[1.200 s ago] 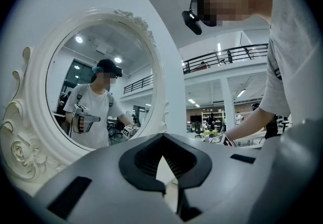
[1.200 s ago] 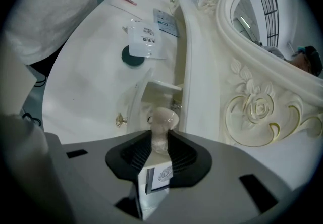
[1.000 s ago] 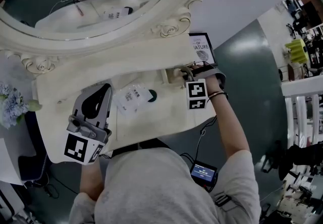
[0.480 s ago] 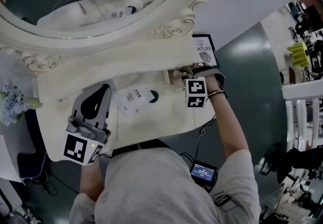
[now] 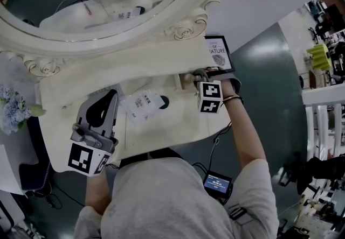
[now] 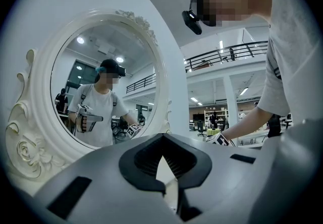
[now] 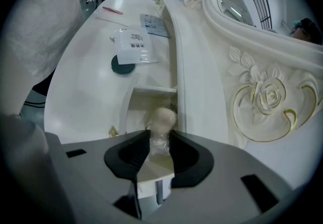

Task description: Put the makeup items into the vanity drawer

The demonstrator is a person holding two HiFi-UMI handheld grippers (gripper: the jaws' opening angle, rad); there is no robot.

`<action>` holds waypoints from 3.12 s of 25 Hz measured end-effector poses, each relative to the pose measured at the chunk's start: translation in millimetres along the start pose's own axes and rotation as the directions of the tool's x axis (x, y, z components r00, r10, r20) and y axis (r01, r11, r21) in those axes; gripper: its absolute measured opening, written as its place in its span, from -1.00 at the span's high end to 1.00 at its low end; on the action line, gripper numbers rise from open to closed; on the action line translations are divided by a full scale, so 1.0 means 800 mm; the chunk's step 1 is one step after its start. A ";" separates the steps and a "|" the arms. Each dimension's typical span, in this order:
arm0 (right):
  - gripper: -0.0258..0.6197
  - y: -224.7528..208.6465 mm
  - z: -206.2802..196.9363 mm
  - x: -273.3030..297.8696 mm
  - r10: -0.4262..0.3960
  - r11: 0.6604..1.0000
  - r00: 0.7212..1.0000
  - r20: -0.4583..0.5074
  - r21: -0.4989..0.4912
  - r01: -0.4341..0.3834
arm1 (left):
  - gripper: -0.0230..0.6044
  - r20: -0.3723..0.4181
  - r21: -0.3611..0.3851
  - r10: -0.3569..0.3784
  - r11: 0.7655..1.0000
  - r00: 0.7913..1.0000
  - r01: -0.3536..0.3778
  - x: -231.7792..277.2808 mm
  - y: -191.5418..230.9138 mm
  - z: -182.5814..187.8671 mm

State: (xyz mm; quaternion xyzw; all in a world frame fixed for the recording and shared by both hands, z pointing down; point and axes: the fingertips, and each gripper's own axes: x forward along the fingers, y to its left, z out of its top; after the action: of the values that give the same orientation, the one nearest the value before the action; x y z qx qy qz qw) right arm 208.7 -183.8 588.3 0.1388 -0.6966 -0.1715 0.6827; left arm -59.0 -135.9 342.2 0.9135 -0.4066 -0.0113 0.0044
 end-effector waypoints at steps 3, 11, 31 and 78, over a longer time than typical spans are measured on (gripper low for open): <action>0.53 0.000 -0.001 0.000 0.009 1.000 1.000 0.008 0.029 -0.009 | 0.89 0.002 0.002 -0.001 1.000 1.000 0.001 0.000 -0.001 0.001; 0.49 0.001 -0.004 -0.002 0.037 0.994 0.999 0.021 0.101 -0.039 | 0.89 0.001 0.009 0.000 1.000 1.000 0.000 -0.004 -0.003 0.002; 0.42 -0.005 -0.013 -0.010 0.047 0.889 0.989 0.138 0.446 -0.104 | 0.89 0.004 0.018 0.005 1.000 1.000 -0.005 -0.012 -0.009 0.004; 0.84 -0.057 0.153 -0.190 -0.633 0.463 0.565 0.529 0.844 -0.271 | 0.89 0.045 0.037 0.053 0.998 0.998 -0.055 -0.032 0.006 0.027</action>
State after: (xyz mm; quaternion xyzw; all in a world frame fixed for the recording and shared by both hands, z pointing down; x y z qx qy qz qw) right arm 88.8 -154.1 429.9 0.4538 -0.8828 0.0783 0.0928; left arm -80.6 -120.1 321.2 0.9017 -0.4312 -0.0237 -0.0217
